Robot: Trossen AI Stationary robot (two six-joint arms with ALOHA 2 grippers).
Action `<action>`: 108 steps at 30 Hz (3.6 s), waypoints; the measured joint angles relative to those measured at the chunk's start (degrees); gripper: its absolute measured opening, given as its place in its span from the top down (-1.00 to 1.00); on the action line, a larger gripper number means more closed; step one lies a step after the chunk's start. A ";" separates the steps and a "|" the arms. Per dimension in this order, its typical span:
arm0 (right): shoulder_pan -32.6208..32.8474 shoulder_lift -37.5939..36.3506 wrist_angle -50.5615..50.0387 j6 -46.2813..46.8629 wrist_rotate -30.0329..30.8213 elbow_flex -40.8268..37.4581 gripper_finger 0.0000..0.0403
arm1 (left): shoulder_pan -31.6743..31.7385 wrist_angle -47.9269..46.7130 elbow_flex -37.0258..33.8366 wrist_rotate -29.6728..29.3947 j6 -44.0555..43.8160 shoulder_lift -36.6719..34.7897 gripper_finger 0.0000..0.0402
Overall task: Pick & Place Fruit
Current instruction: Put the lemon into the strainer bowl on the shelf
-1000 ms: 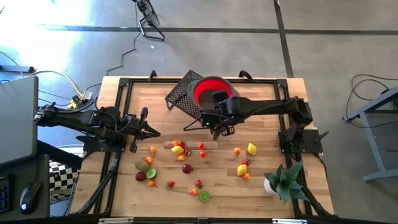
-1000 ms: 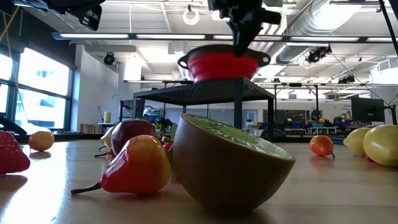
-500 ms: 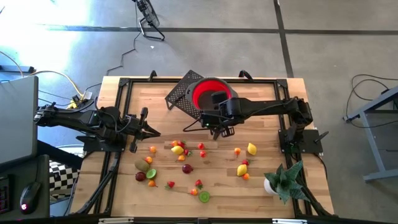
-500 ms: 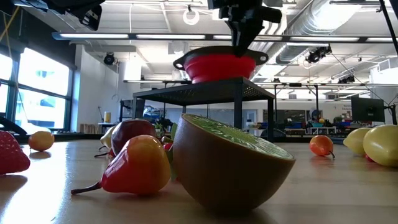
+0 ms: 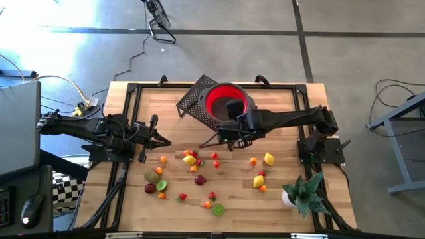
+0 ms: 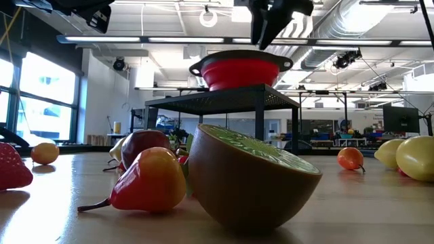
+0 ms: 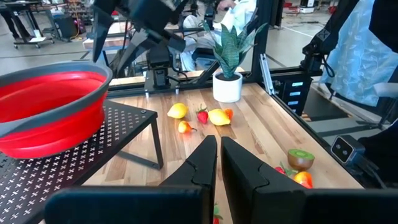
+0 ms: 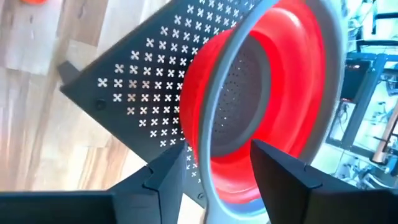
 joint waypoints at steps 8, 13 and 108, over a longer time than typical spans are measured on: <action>0.78 -4.49 -2.48 10.93 -9.19 -0.01 0.29 | 0.01 0.00 0.00 0.00 0.00 0.01 0.90; 0.67 -8.07 -4.60 20.20 -18.42 0.00 0.51 | 0.01 0.01 -0.02 0.00 0.00 -0.01 0.90; 6.72 -27.28 13.51 96.36 -34.53 -51.66 -0.46 | 0.01 -1.70 -0.02 0.00 -0.02 0.10 0.90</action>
